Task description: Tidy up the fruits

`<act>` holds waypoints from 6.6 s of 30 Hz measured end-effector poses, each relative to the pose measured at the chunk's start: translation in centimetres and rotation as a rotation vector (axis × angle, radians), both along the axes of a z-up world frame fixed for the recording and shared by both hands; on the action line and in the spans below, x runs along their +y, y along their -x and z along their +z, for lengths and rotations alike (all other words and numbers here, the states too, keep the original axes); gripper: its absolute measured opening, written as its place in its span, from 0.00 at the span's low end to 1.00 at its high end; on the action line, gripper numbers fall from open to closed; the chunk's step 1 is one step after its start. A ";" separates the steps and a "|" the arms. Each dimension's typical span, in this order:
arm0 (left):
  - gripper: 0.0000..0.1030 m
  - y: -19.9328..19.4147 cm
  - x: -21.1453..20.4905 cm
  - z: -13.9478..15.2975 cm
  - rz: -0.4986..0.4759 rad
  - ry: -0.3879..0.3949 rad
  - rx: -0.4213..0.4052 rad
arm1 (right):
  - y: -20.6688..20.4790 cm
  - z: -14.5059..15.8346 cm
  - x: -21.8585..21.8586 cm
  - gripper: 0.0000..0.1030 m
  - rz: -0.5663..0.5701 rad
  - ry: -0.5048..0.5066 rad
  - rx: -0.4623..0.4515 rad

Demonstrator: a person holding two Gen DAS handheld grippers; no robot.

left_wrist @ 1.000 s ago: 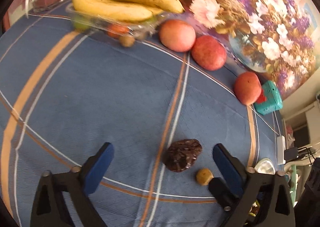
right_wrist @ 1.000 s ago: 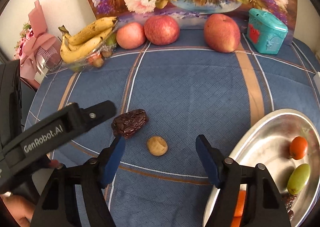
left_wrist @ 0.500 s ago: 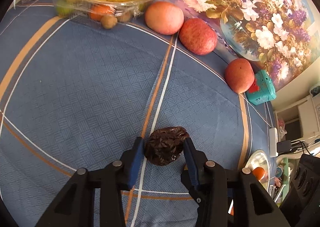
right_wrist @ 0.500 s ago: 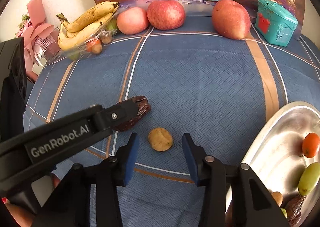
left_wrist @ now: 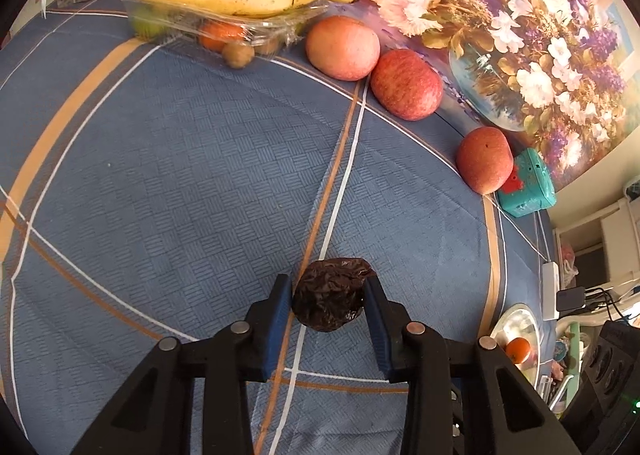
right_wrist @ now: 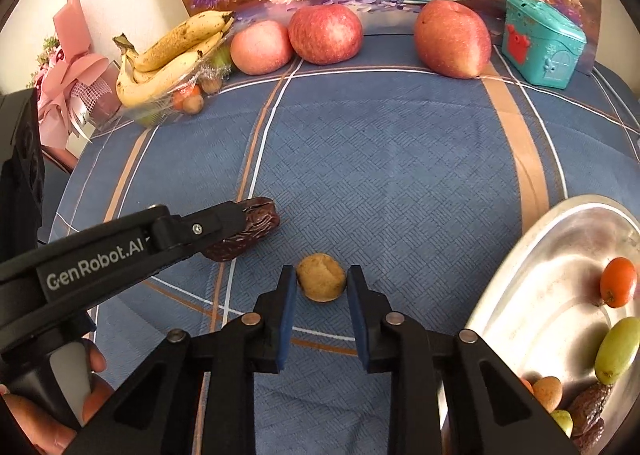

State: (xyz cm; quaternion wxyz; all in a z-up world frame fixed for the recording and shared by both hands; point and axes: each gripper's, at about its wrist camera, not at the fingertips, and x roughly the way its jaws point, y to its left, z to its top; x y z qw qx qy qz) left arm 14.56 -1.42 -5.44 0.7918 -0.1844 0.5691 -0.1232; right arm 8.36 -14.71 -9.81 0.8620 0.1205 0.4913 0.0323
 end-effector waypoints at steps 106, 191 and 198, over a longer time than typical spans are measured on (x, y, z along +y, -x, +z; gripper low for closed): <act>1.00 9.8 -4.0 4.3 -0.135 -0.464 -0.181 | 13.7 4.5 -9.7 0.91 -0.308 0.080 -0.021; 1.00 15.9 -1.3 7.9 -0.152 -0.546 -0.265 | 17.4 5.8 -6.2 0.91 -0.233 0.170 -0.036; 1.00 15.8 -1.2 7.9 -0.153 -0.542 -0.270 | 17.4 5.6 -6.2 0.91 -0.232 0.170 -0.035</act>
